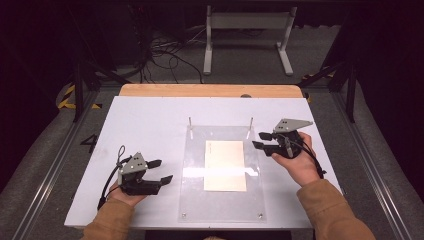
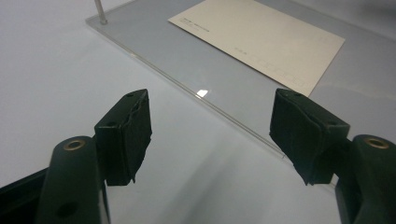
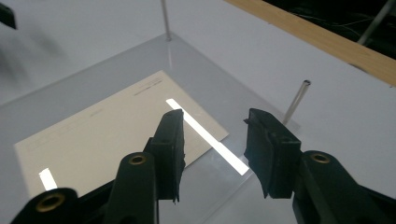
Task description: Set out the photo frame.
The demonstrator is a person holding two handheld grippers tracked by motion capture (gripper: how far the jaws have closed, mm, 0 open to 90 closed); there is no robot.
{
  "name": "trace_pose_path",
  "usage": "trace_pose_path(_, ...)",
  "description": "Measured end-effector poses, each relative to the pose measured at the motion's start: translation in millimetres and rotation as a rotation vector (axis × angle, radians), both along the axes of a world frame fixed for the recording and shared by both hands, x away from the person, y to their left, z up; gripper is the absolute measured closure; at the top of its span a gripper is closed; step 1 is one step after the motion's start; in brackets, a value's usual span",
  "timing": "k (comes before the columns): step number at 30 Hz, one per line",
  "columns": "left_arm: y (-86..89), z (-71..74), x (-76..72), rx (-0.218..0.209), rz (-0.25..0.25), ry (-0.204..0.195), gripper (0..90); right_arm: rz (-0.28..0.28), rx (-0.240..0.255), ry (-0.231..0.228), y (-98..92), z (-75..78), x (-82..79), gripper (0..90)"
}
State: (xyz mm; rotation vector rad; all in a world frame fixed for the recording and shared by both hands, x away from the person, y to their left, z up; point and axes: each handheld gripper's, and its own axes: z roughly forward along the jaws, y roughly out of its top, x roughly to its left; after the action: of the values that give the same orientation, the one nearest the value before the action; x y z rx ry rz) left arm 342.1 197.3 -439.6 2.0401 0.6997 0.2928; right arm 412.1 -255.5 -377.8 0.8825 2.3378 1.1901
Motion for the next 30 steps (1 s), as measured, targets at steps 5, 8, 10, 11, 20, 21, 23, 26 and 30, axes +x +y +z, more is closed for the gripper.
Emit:
trace_pose_path(5,2.7,-1.2,-2.4,-0.010,0.015,0.007,29.6,-0.084,0.057,-0.040,-1.9,-6.5,24.9,61.1)
trace_pose_path(8,3.9,-1.6,-4.6,-0.014,0.023,0.006,29.6,-0.110,0.055,-0.038,1.1,-10.7,37.8,60.7)
trace_pose_path(10,4.7,-1.7,-6.1,-0.013,0.025,0.006,29.7,-0.129,0.033,-0.039,3.2,-13.7,46.5,60.6)
trace_pose_path(11,5.0,-1.7,-7.1,-0.015,0.027,0.005,29.6,-0.139,0.029,-0.036,3.7,-15.5,51.0,60.7)
trace_pose_path(20,5.0,-2.4,-9.2,-0.021,0.034,0.011,29.7,-0.201,0.027,-0.013,8.2,-36.7,77.0,66.8)
trace_pose_path(21,4.9,-2.2,-8.9,-0.016,0.033,0.009,29.6,-0.201,0.026,-0.012,9.7,-38.4,79.1,68.4)
trace_pose_path(23,3.9,-2.3,-8.9,-0.014,0.028,0.006,29.7,-0.213,0.008,-0.013,13.1,-41.2,83.4,70.6)
trace_pose_path(26,3.2,-2.4,-8.5,-0.008,0.021,0.004,29.7,-0.220,0.020,-0.005,16.5,-44.6,88.3,74.6)
trace_pose_path(30,2.8,-3.8,-7.6,-0.004,0.021,0.005,29.7,-0.230,-0.018,-0.028,18.5,-48.5,89.7,85.1)
